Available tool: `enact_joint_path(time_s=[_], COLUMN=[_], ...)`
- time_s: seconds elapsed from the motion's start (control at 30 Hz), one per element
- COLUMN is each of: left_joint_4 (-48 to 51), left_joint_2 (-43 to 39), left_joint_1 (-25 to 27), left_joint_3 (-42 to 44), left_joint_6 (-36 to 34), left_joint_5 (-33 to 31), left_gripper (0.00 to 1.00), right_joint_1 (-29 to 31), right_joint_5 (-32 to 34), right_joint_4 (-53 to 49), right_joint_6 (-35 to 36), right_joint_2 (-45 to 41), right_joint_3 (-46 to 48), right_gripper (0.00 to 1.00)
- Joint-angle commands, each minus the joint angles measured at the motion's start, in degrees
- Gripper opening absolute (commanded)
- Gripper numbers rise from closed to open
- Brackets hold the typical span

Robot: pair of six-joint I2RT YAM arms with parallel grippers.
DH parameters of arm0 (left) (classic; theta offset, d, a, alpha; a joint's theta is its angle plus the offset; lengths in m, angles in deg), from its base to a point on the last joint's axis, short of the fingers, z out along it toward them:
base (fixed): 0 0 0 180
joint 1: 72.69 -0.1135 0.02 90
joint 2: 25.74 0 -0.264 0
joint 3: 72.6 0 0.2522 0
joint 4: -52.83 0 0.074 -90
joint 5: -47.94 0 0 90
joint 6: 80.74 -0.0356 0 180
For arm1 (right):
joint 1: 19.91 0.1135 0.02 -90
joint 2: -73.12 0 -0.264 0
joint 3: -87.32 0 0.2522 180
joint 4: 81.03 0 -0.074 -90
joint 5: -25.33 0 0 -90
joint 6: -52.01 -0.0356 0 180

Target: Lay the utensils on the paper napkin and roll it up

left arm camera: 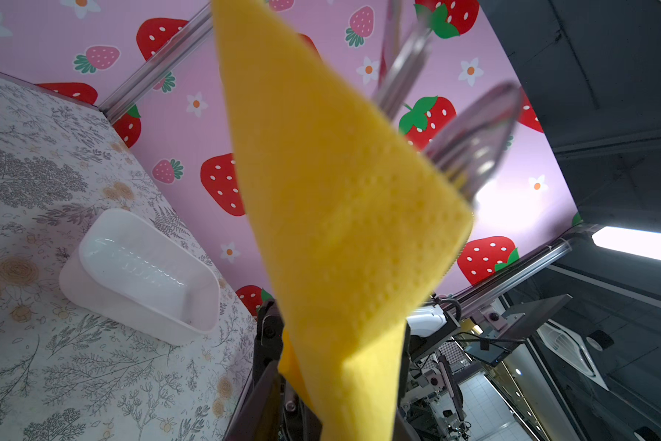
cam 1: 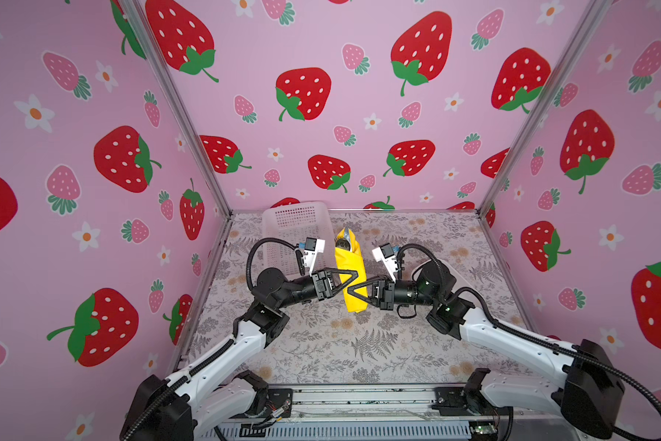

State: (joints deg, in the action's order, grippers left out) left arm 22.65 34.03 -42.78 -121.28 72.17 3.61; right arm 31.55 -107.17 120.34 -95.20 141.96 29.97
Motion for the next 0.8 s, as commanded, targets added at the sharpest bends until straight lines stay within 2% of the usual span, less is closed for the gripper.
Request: enact_joint_path(time_s=[0.0,0.23,0.33,0.43,0.6,0.77], left_joint_4=[-2.2,-1.9,-1.3,-0.5,0.0,1.0], left_joint_2=[-0.6,-0.6,-1.0,-1.2,-1.3,-1.7], left_joint_1=[0.2,0.2,0.2,0.2,0.1,0.1], left_joint_3=[-2.3,-2.4,-2.4,-2.6,-2.8,-2.7], left_joint_6=[-0.1,-0.7,-1.3,-1.8,-2.2,-2.8], left_joint_5=[1.0,1.0,0.9,0.8,0.9,0.9], left_gripper=[0.28,0.18,0.15,0.13,0.12,0.12], right_joint_1=[-0.2,-0.2,-0.3,-0.4,-0.5,-0.9], right_joint_5=[-0.3,1.9,4.2,6.4,9.0,14.3], right_joint_4=[4.1,1.7,-2.2,-5.8,-8.8,-11.7], right_joint_6=[0.0,1.0,2.6,4.4,5.5,6.7], right_joint_2=[0.0,-1.0,-2.2,-3.5,-5.1,-8.4], right_joint_3=[0.4,0.4,0.0,-0.6,-1.0,-1.0], right_gripper=[0.11,0.17,0.23,0.24,0.41,0.45])
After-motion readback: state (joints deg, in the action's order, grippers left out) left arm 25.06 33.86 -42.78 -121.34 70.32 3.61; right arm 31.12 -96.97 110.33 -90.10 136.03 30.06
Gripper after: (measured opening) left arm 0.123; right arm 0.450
